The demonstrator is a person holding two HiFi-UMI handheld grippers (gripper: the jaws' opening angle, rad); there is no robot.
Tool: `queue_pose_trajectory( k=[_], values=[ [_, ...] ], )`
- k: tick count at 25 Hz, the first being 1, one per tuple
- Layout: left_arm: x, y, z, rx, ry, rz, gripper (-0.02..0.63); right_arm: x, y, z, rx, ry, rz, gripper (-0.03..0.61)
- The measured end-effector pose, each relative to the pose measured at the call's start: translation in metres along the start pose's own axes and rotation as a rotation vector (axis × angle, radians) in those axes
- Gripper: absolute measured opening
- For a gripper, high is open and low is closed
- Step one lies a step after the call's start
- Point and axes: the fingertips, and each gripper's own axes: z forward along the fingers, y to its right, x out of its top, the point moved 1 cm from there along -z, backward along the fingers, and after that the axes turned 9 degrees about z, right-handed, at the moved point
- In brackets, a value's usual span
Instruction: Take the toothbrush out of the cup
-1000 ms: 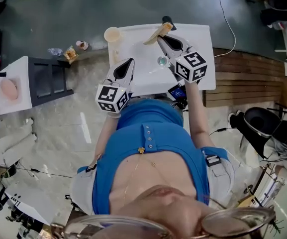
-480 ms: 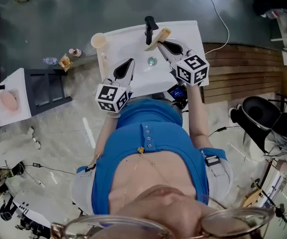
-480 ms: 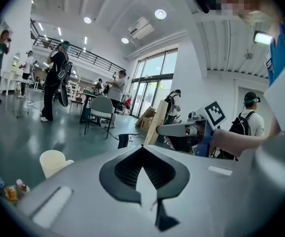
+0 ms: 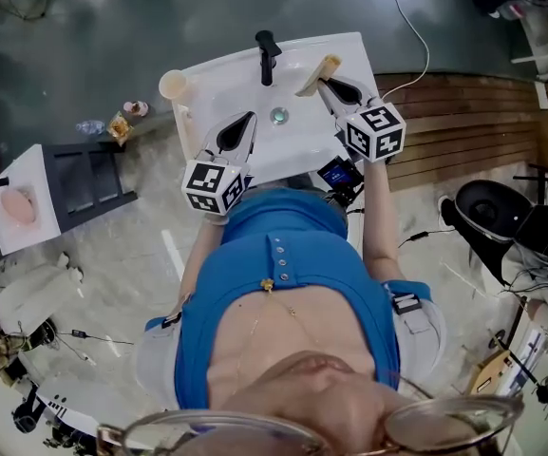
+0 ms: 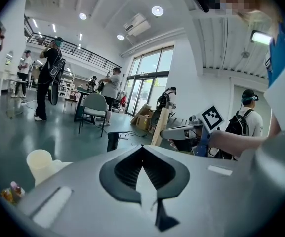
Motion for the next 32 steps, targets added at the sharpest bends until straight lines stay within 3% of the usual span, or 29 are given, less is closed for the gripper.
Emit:
queue_pose_trajectory(
  k=[18, 26, 32],
  values=[
    [-0.003, 0.021, 0.024, -0.039, -0.021, 0.009, 0.002, -0.031, 0.102, -0.059, -0.237, -0.024, 0.132, 0.026],
    [-0.004, 0.028, 0.027, -0.032, -0.024, 0.012, 0.002, -0.055, 0.128, -0.075, -0.317, -0.133, 0.101, 0.026],
    [-0.008, 0.024, 0.024, -0.008, -0.025, 0.006, 0.002, -0.085, 0.146, -0.077, -0.380, -0.312, 0.054, 0.026]
  ],
)
